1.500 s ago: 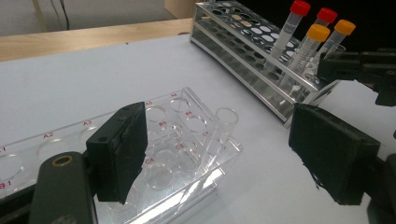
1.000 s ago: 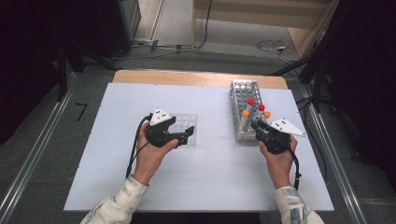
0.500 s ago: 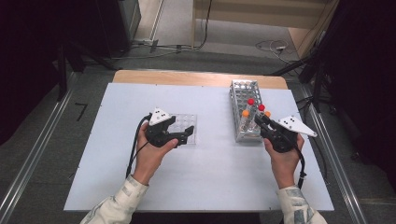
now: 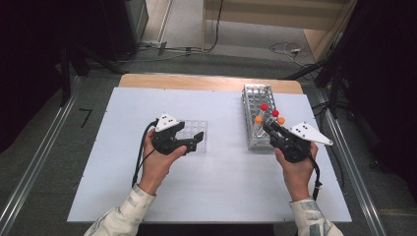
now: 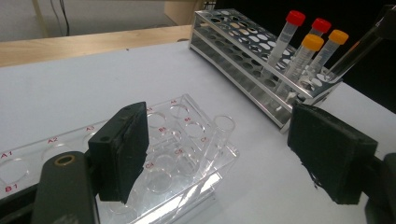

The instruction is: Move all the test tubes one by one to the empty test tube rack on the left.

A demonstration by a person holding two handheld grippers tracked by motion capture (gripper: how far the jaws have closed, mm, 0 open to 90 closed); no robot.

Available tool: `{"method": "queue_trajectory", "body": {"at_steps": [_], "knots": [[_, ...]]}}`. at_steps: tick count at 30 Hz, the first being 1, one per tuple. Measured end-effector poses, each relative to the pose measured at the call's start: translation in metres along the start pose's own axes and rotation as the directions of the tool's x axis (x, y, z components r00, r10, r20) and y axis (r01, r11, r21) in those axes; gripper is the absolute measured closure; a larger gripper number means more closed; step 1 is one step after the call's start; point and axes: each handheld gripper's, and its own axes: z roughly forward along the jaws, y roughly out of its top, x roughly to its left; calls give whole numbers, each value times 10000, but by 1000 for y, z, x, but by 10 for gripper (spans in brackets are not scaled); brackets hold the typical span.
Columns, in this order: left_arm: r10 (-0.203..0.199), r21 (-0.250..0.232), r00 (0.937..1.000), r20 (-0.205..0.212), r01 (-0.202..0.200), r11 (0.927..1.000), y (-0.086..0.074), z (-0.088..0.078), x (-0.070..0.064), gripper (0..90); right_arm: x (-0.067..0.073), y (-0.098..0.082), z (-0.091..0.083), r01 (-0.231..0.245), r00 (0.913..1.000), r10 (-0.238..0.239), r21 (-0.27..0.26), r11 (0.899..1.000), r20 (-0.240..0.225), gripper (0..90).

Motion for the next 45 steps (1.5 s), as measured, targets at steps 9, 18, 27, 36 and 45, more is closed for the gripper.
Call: {"method": "queue_trajectory", "body": {"at_steps": [9, 18, 27, 36, 45], "knots": [[79, -74, 9999, 89, -78, 9999, 1, -1, -4, 221, 17, -5, 9, 189, 9978, -165, 364, 9992, -649, 727], [393, -89, 9989, 260, -390, 9992, 1, -1, -14, 228, 47, -17, 28, 687, 9866, -534, 956, 9930, -1540, 727], [596, -104, 9963, 623, -591, 9982, 2, -2, -25, 235, 74, -22, 38, 1035, 9699, -745, 1155, 9879, -2318, 727], [737, -94, 9908, 1135, -731, 9973, 2, -1, -36, 272, 95, -27, 45, 1278, 9567, -864, 1344, 9827, -2780, 727], [1122, 112, 9795, 1673, -1157, 9932, -1, 1, -47, 509, 109, -30, 51, 1525, 9444, -1011, 1445, 9777, -3129, 727]]}}
